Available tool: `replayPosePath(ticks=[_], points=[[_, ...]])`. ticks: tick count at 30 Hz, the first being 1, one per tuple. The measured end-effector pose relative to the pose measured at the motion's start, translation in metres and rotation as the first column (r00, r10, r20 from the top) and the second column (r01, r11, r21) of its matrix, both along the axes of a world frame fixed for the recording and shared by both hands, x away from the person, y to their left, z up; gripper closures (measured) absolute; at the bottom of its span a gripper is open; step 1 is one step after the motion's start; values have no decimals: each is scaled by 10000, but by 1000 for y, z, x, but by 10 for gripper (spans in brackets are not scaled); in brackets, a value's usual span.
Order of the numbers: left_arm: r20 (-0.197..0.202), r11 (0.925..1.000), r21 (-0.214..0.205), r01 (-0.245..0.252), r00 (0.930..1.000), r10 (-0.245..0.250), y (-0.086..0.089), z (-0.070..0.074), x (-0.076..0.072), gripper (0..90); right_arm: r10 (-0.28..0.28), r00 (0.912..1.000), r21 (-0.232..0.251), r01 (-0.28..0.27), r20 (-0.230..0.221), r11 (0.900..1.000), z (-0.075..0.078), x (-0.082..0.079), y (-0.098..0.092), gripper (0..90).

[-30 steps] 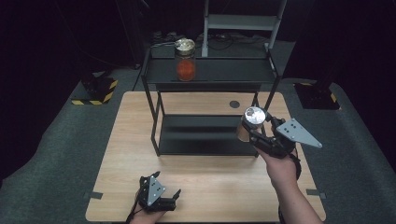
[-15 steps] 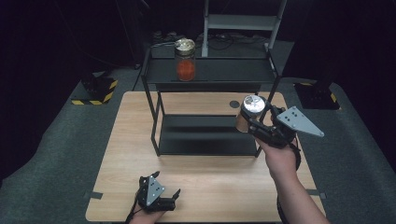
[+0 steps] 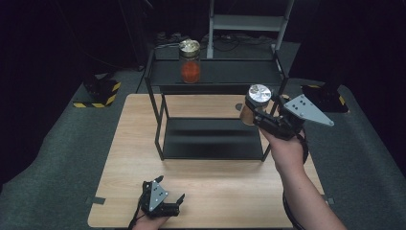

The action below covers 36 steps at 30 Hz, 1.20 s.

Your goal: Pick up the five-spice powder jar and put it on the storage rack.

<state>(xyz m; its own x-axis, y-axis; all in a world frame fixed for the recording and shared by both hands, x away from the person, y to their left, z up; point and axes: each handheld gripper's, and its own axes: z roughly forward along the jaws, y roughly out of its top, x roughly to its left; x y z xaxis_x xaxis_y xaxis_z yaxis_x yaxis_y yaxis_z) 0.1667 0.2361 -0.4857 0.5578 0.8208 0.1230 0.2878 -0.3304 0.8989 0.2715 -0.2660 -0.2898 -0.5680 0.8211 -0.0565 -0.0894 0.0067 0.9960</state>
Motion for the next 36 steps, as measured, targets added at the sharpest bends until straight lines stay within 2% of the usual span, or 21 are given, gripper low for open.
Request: replayPosePath(ticks=[14, 19, 36], points=[[5, 9999, -103, -8, 10000, 8, 1, -1, 0, 13, -241, 9993, -1, 241, 269, 9997, 25, 13, 7, 343], [17, 9999, -150, -4, 10000, 5, 2, -1, 0, 13, -397, 9989, 51, 396, 236, 9992, 33, 23, 12, 343], [13, 9995, -312, -22, 10000, 23, 5, -2, -1, 13, -888, 9960, 13, 887, 123, 9961, 48, 55, 24, 343]])
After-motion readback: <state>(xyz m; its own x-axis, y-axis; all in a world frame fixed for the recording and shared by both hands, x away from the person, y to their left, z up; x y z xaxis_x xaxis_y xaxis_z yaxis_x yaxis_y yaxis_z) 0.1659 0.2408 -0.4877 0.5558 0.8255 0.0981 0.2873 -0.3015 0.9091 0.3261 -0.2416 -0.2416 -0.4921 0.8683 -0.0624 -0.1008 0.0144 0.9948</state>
